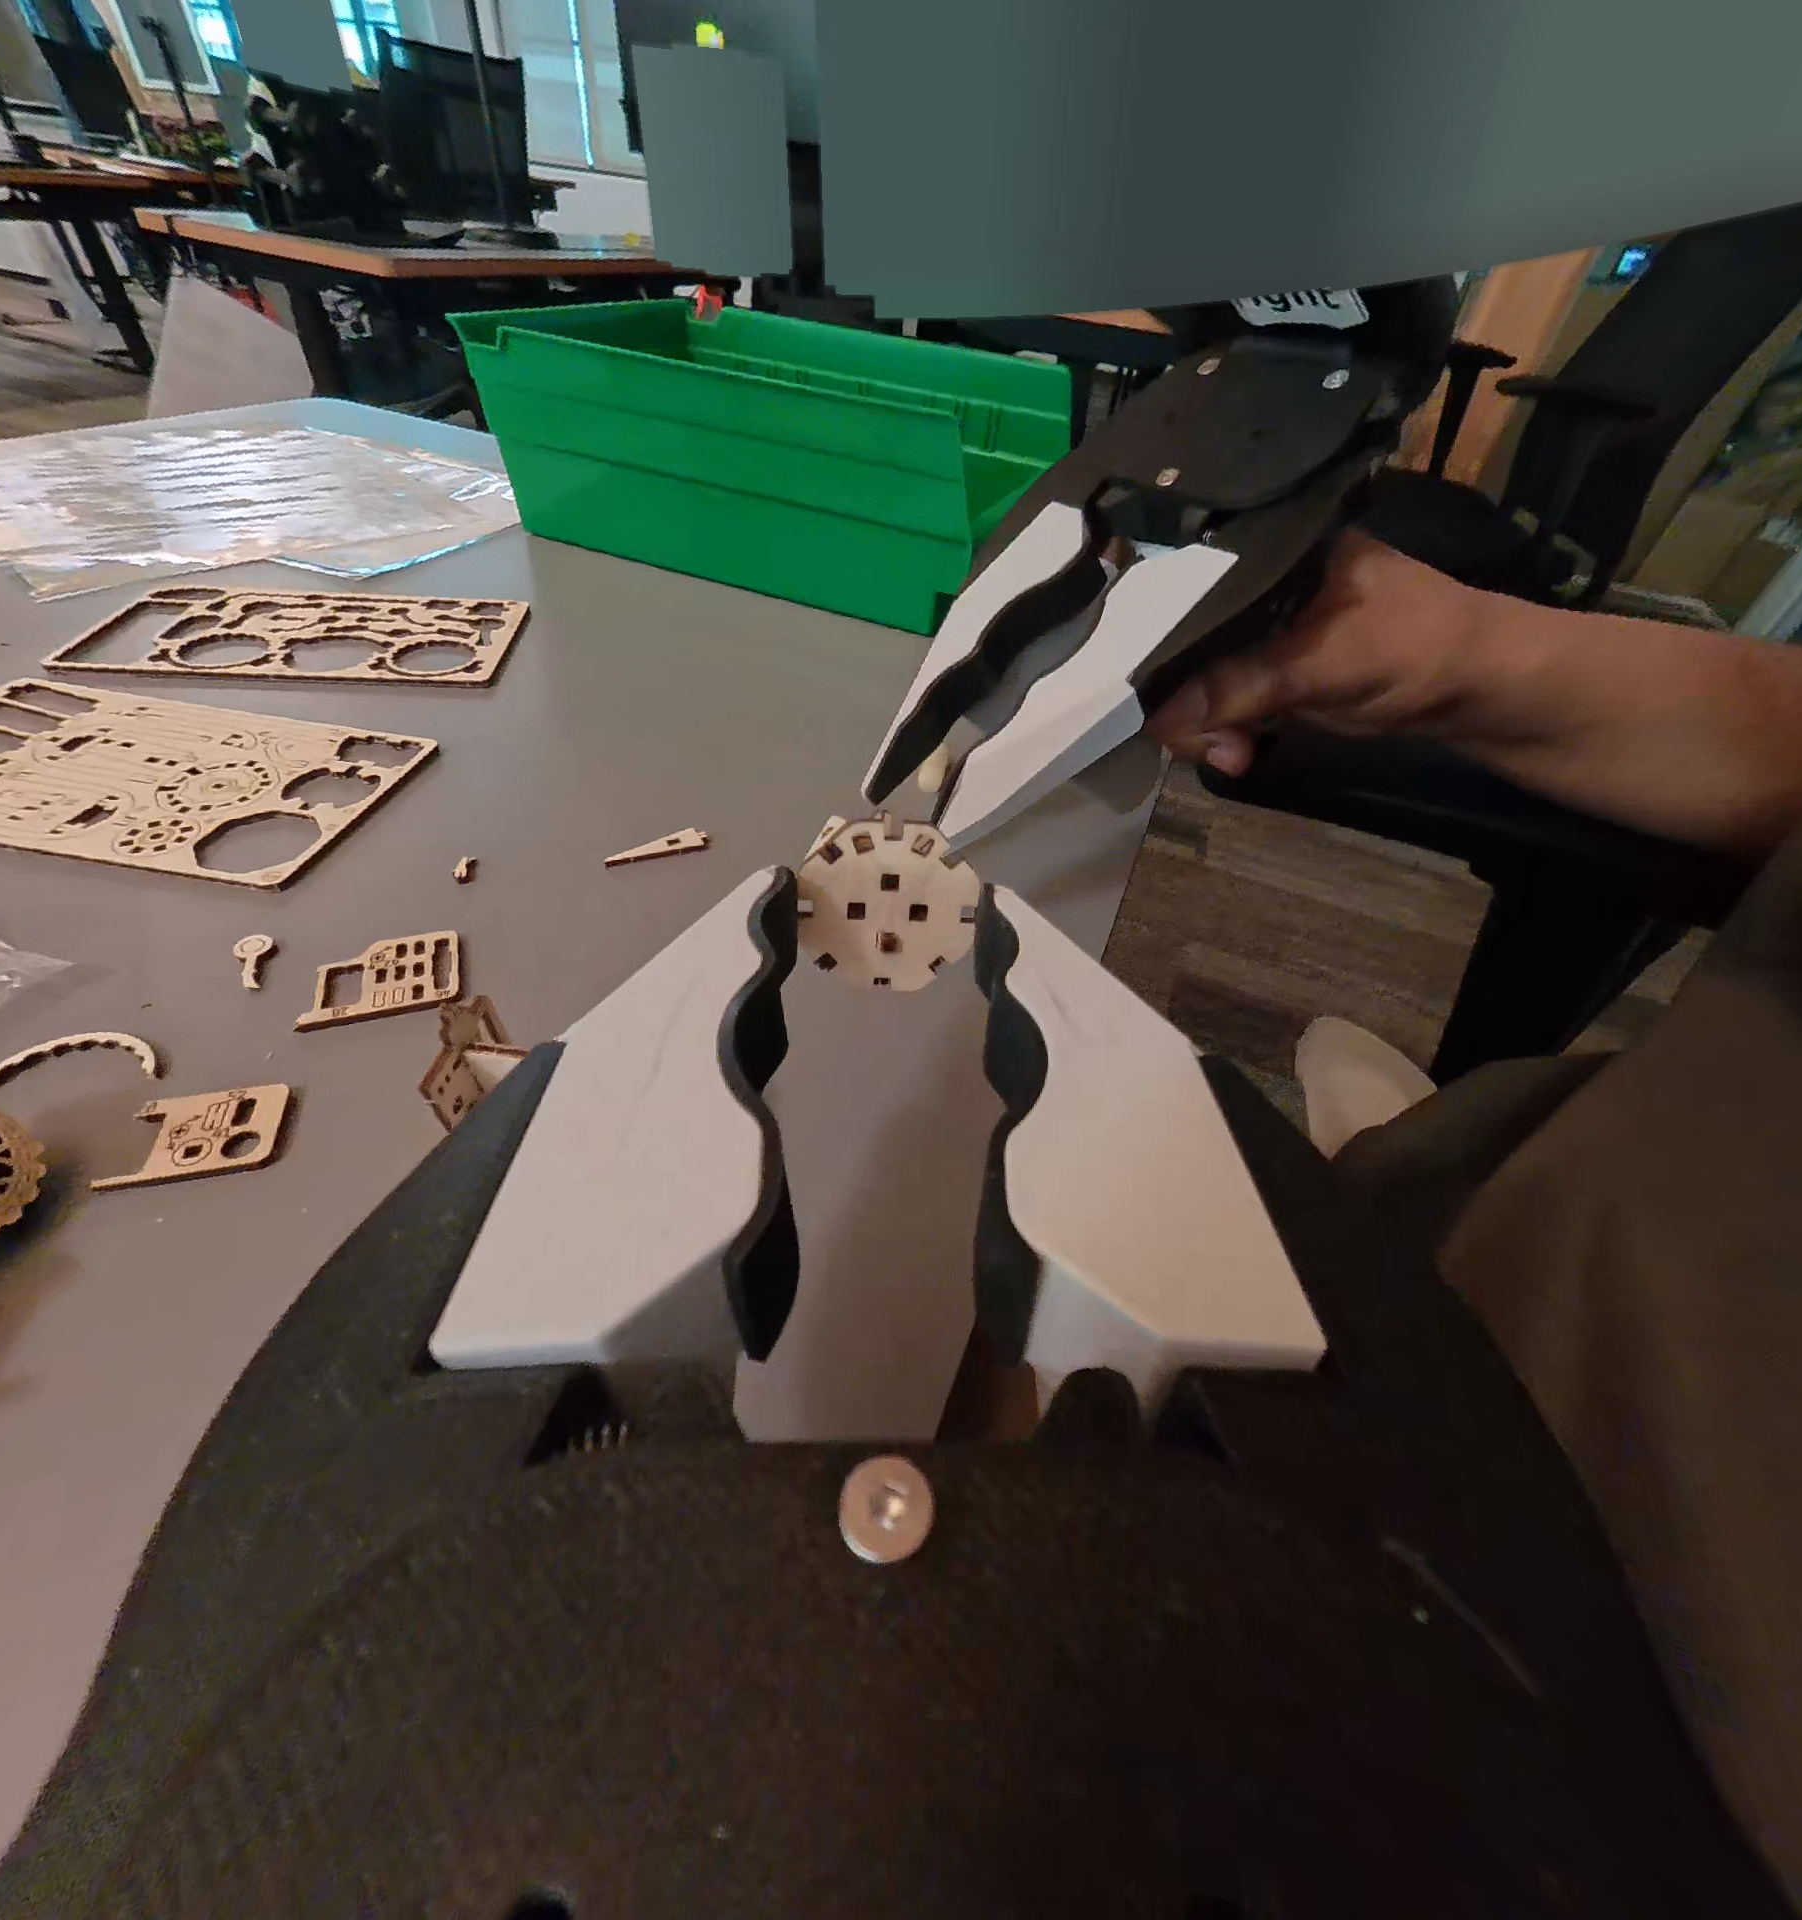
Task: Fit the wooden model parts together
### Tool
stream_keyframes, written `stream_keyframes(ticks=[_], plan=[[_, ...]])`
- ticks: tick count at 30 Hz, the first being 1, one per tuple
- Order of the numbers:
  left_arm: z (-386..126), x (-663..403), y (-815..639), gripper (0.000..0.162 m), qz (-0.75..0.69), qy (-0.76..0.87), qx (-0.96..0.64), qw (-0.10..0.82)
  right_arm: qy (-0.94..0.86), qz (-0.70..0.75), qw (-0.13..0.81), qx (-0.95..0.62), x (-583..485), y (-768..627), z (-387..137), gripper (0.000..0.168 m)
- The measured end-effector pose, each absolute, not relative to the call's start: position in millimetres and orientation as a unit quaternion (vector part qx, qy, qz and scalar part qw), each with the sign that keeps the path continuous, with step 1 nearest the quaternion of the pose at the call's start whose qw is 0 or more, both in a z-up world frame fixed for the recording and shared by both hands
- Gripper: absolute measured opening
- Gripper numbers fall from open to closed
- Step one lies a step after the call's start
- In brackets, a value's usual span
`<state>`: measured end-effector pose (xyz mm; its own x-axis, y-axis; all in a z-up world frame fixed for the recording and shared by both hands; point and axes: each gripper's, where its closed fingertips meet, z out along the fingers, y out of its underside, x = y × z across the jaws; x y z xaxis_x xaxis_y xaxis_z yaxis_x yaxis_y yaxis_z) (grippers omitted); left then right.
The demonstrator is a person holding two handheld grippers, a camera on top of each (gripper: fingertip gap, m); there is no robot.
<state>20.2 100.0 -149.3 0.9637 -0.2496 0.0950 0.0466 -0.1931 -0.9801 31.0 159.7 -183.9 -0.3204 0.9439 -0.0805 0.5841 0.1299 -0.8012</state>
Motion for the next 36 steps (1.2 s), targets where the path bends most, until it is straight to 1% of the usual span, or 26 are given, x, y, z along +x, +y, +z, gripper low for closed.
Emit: stream_keyframes(ticks=[8,14,23,26,31,36], plan=[[-157,12,102,0.031,-0.101,0.043,-0.781,0.614,-0.716,0.384,0.228,-0.536,31,161,-187,0.027],[-170,3,103,0.030,-0.105,0.007,-0.808,0.580,-0.721,0.381,0.228,-0.532,31,160,-188,0.030],[-169,8,102,0.030,-0.113,0.018,-0.809,0.576,-0.759,0.380,0.246,-0.468,38,156,-183,0.037],[-167,11,101,0.030,-0.099,0.034,-0.807,0.581,-0.773,0.377,0.259,-0.439,40,153,-181,0.038],[-170,23,100,0.030,0.003,0.130,-0.806,0.578,-0.781,0.413,0.268,-0.386,43,134,-169,0.037],[-175,33,100,0.031,0.012,0.157,-0.806,0.570,-0.780,0.436,0.269,-0.358,44,123,-164,0.034]])
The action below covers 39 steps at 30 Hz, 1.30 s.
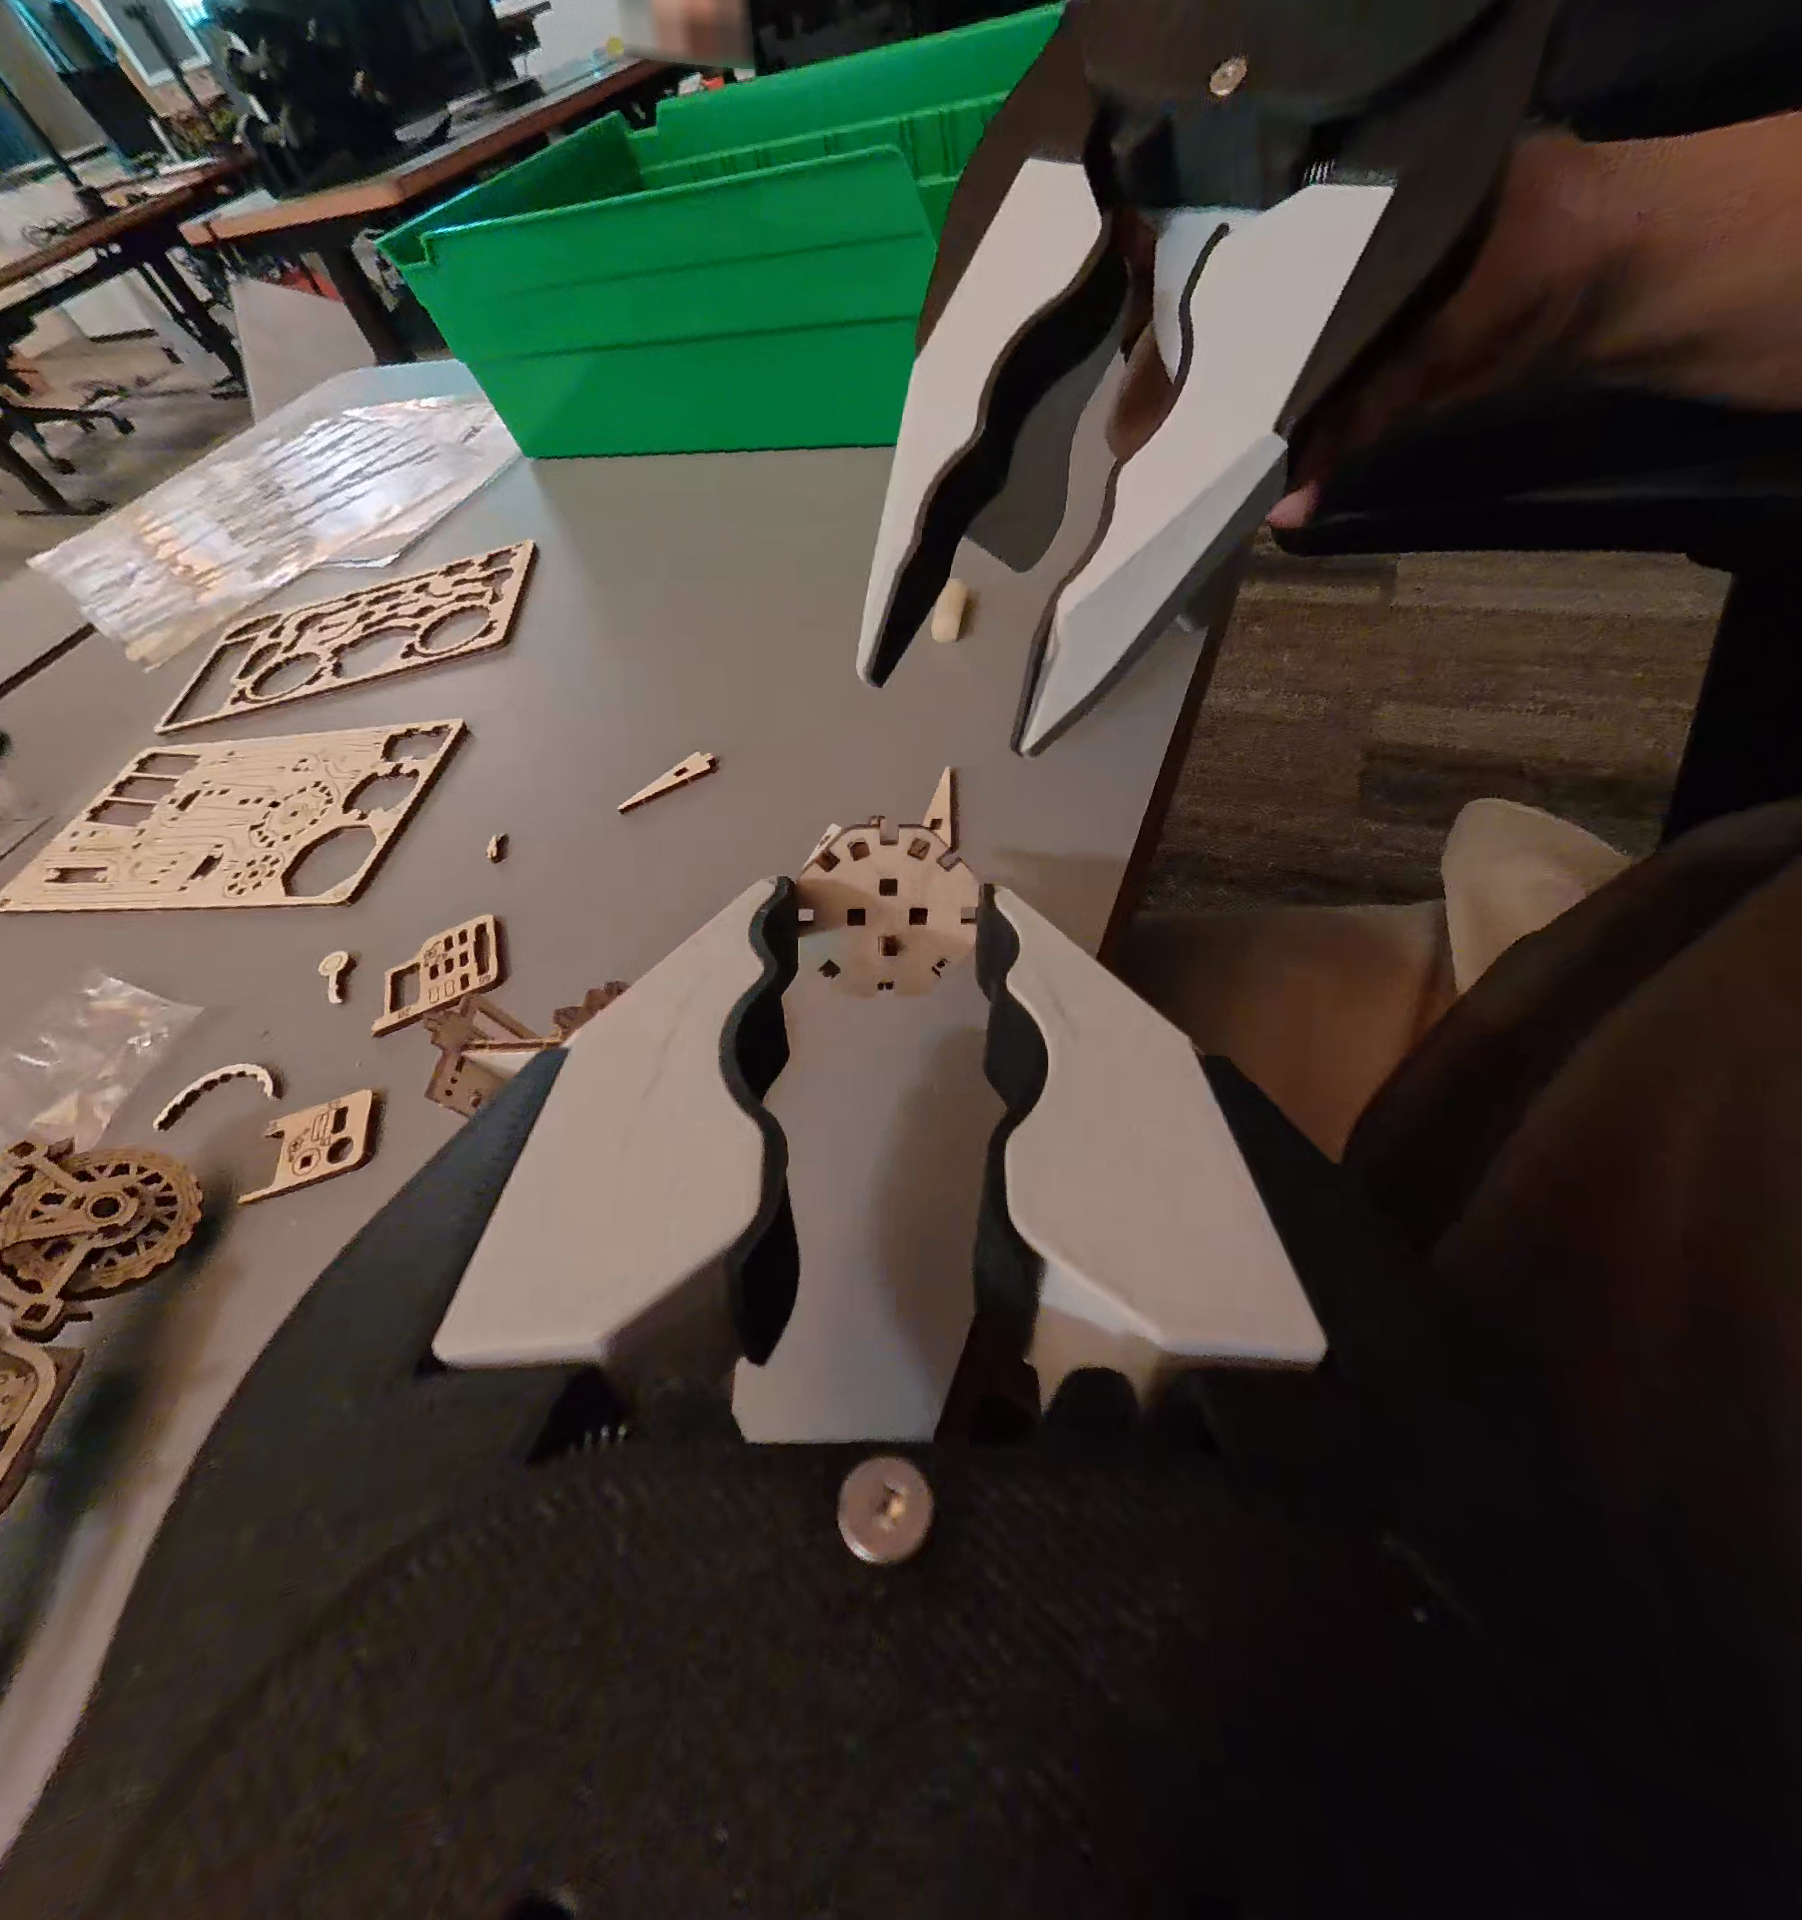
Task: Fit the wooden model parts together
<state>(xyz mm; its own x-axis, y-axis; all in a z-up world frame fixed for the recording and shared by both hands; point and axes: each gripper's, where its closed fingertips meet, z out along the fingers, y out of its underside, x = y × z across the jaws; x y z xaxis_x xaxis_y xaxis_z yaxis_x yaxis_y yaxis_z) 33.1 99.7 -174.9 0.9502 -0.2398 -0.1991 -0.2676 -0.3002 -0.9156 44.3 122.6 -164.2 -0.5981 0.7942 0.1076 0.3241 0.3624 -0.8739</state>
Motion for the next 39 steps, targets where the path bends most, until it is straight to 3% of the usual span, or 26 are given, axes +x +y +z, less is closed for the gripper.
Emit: stream_keyframes(ticks=[9,17,29,35,39], plan=[[-170,27,98,0.031,-0.079,0.106,-0.805,0.578,-0.802,0.400,0.253,-0.365,46,148,-176,0.026],[-151,25,96,0.031,-0.246,0.047,-0.767,0.591,-0.856,0.368,0.152,-0.329,48,162,-209,0.024],[-153,24,100,0.031,-0.290,0.014,-0.758,0.584,-0.859,0.404,0.096,-0.301,39,147,-221,0.005],[-149,19,100,0.031,-0.305,-0.001,-0.746,0.592,-0.764,0.529,0.159,-0.333,20,146,-152,0.005],[-151,24,98,0.031,-0.298,0.017,-0.752,0.588,-0.747,0.567,0.144,-0.315,23,123,-122,0.005]])
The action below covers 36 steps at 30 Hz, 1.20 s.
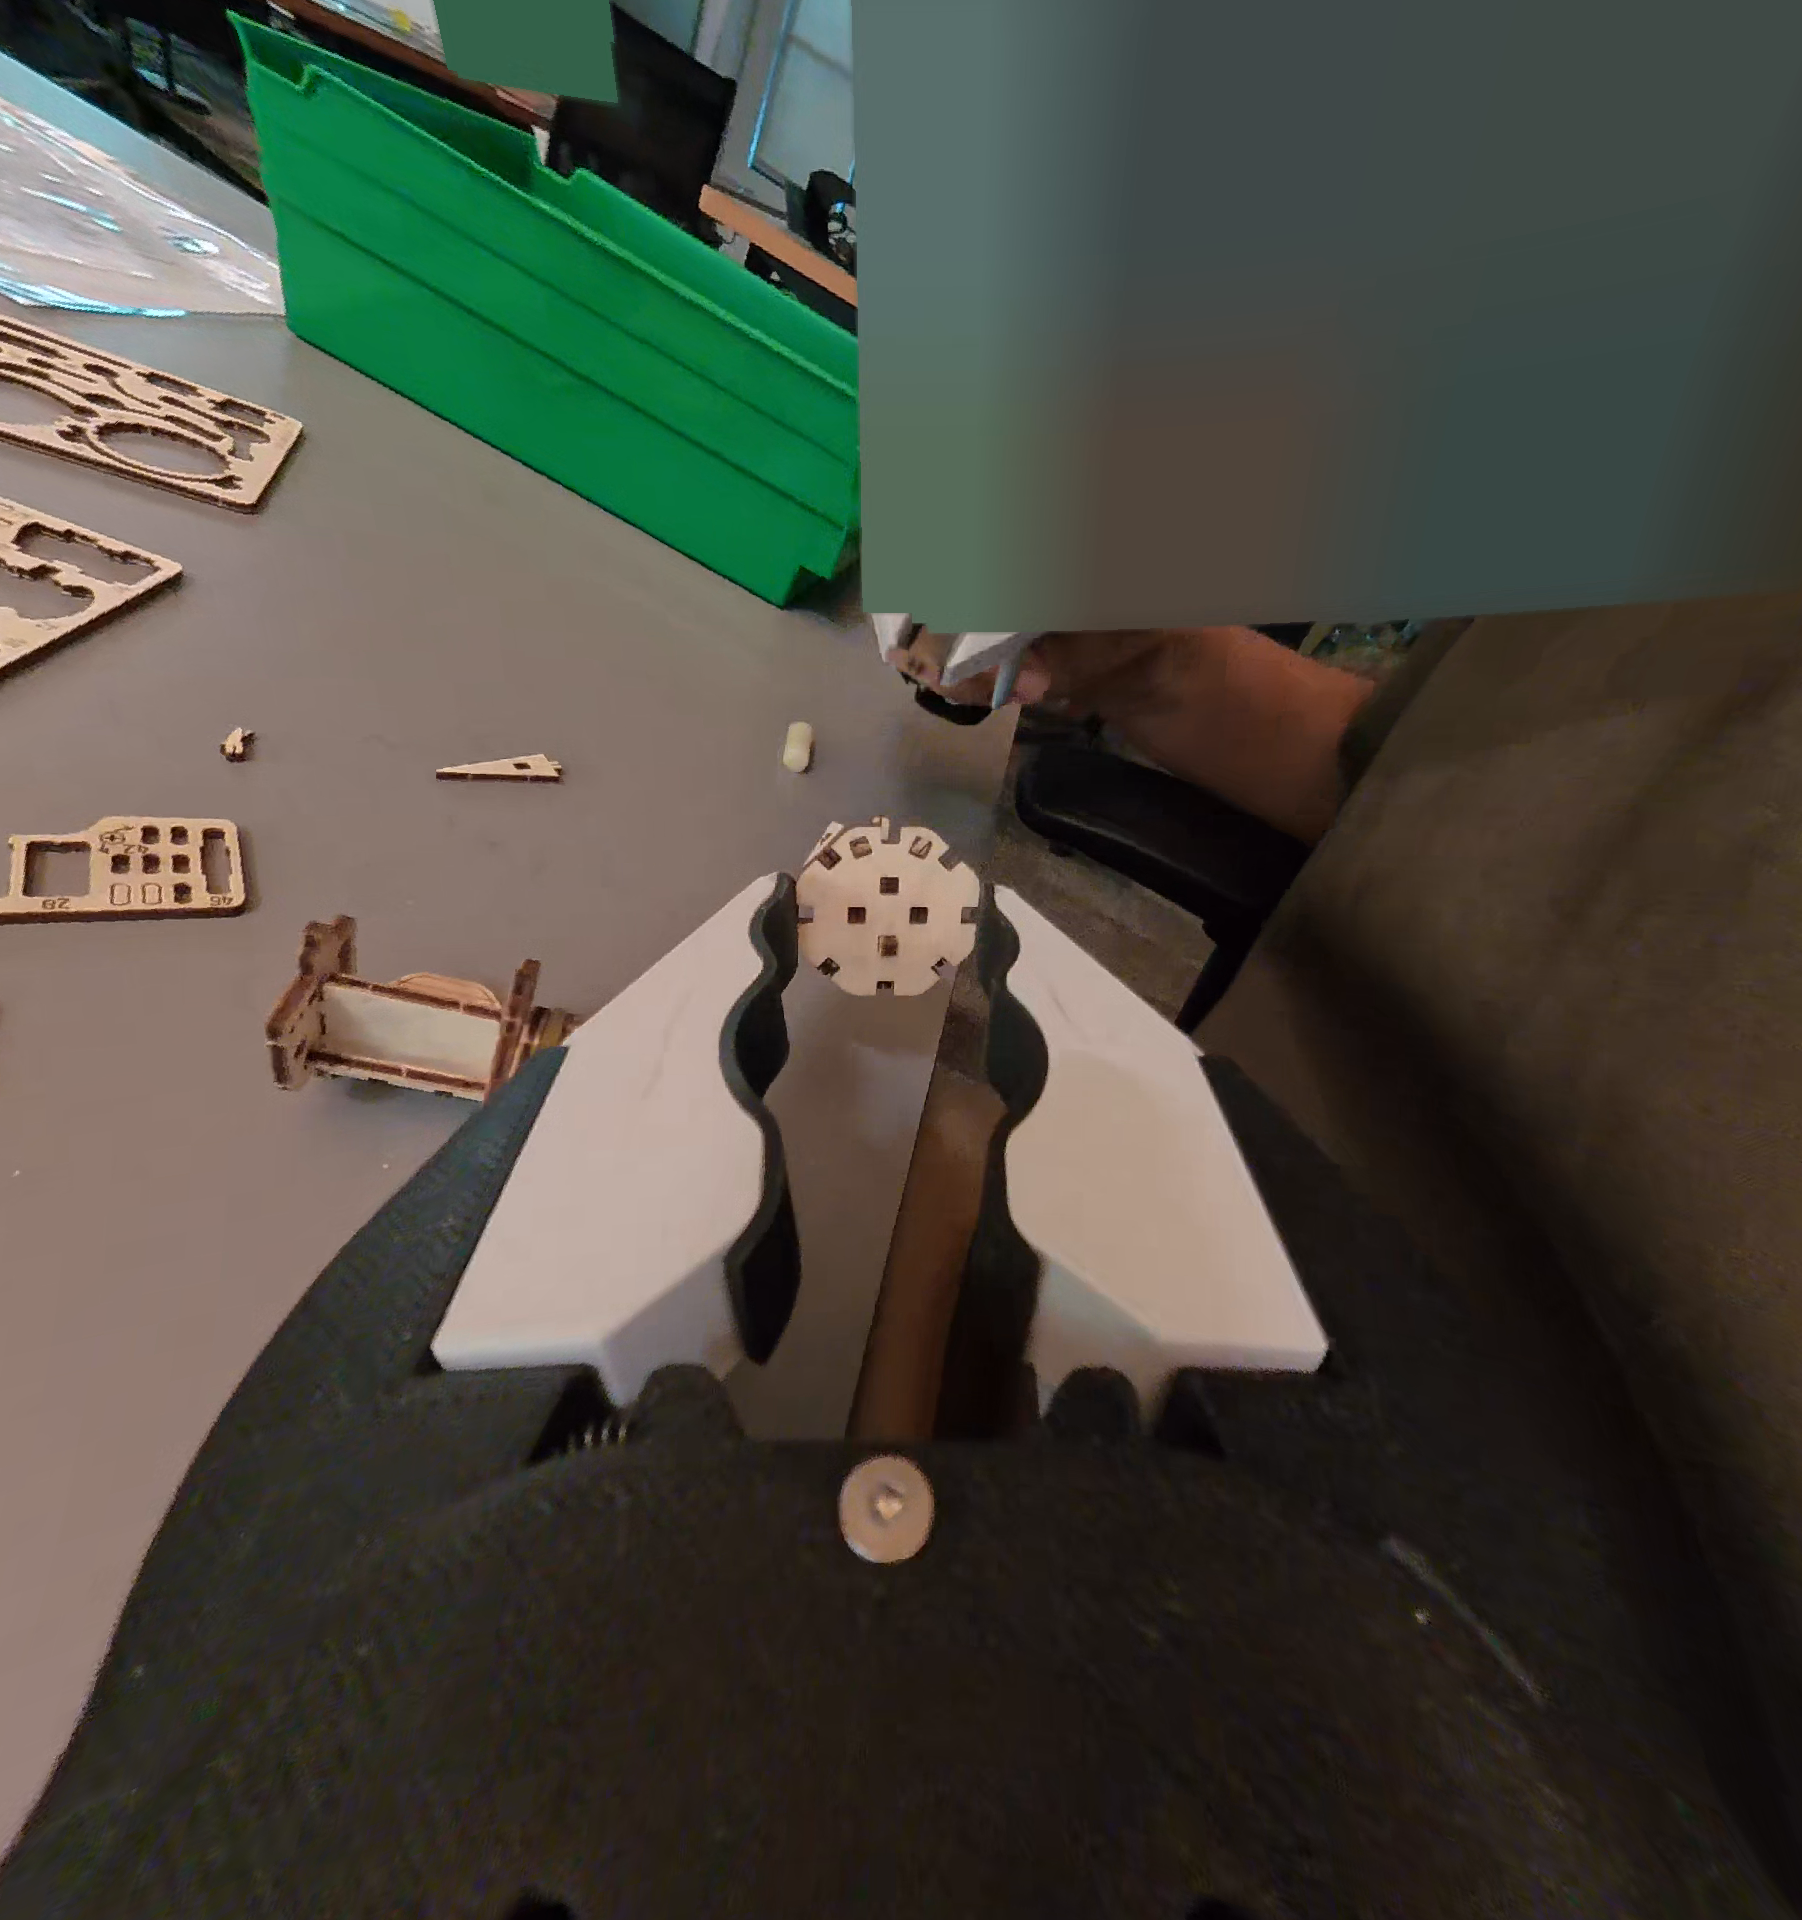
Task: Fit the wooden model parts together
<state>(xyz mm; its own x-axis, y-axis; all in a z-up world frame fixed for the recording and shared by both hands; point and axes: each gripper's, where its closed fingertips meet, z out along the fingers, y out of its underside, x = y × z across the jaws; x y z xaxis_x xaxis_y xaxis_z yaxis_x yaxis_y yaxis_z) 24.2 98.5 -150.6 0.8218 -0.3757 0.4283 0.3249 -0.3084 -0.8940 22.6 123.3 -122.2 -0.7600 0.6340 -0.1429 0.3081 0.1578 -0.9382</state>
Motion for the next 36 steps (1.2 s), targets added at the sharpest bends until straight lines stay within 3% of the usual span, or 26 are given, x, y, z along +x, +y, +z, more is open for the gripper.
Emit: stream_keyframes(ticks=[12,36], plan=[[-159,41,93,0.031,-0.250,0.086,-0.777,0.571,-0.786,0.536,0.078,-0.299,32,93,-140,0.005],[-162,47,91,0.031,-0.245,0.111,-0.780,0.565,-0.808,0.512,0.074,-0.281,39,89,-150,0.005]])
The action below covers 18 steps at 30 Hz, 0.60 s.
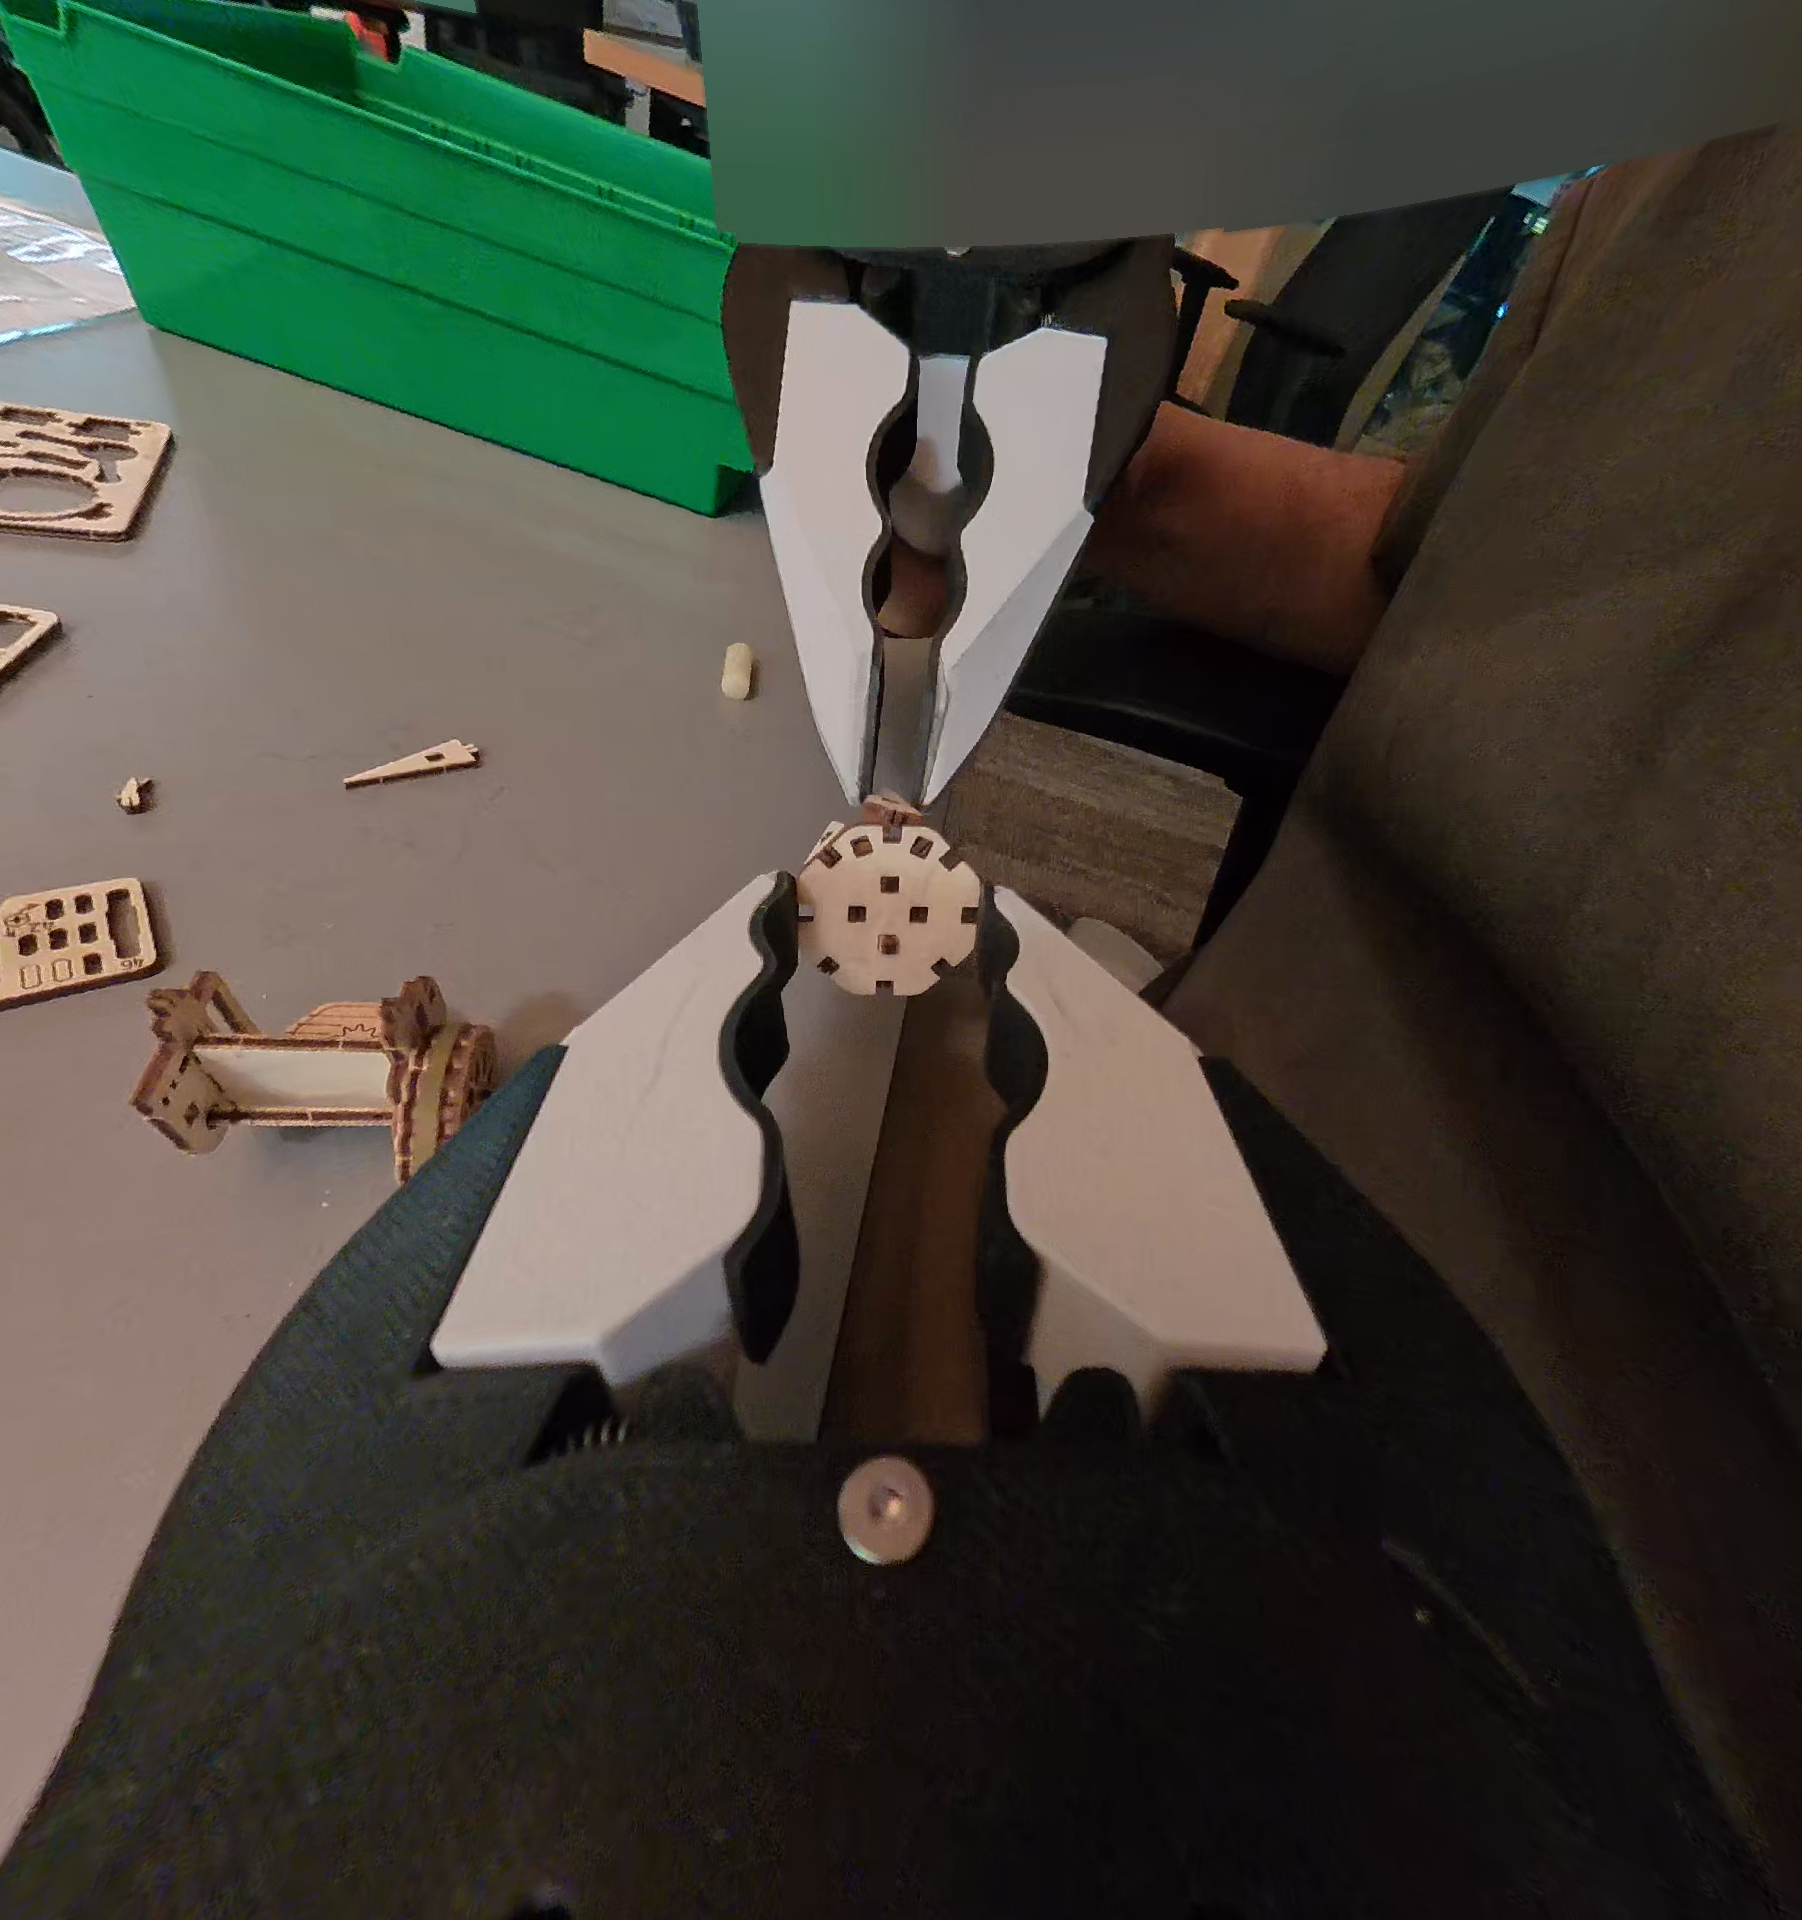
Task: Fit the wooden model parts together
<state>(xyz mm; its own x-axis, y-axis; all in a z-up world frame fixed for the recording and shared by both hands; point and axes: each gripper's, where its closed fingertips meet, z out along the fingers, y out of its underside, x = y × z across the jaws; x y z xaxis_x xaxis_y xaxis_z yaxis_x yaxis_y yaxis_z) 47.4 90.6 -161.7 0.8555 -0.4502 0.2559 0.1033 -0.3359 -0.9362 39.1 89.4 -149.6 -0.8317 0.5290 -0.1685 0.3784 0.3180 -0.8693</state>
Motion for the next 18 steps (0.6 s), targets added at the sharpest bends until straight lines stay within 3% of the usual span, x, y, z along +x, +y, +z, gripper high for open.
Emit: stream_keyframes(ticks=[18], plan=[[-155,41,94,0.031,-0.262,0.078,-0.769,0.578,-0.782,0.538,0.102,-0.300,35,96,-138,0.008]])
